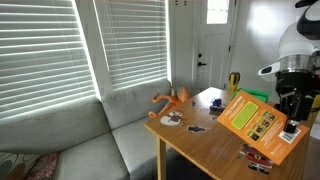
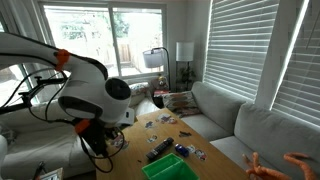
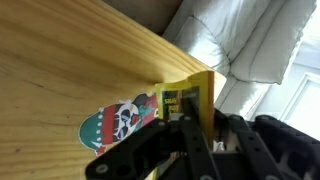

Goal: Flip the book over on the table

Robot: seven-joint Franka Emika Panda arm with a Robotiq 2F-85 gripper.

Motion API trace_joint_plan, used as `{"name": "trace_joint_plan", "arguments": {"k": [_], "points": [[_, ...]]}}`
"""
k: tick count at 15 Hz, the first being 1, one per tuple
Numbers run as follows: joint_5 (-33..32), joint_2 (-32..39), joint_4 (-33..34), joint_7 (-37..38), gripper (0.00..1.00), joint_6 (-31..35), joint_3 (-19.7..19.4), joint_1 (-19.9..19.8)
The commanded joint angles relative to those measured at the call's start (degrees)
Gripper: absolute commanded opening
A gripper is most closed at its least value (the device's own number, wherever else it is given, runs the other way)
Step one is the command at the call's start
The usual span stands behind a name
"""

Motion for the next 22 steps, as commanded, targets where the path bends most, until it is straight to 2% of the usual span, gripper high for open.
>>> {"name": "trace_joint_plan", "arguments": {"k": [1,6,12,20,22], "points": [[-0.42,2.9,1.15,-1.06,0.03,-1.1,2.01,-2.95],[-1.89,4.69,1.11,0.26,0.03,-0.73,3.35,-4.96],[0.65,3.07,1.7,-1.77,0.03,-2.03,3.17,-5.63],[-2.7,2.95,1.42,0.69,0.03,-1.97,3.74,-8.06],[-6.14,3.45,1.19,4.21,0.03,-1.23,4.67,-9.11]]}}
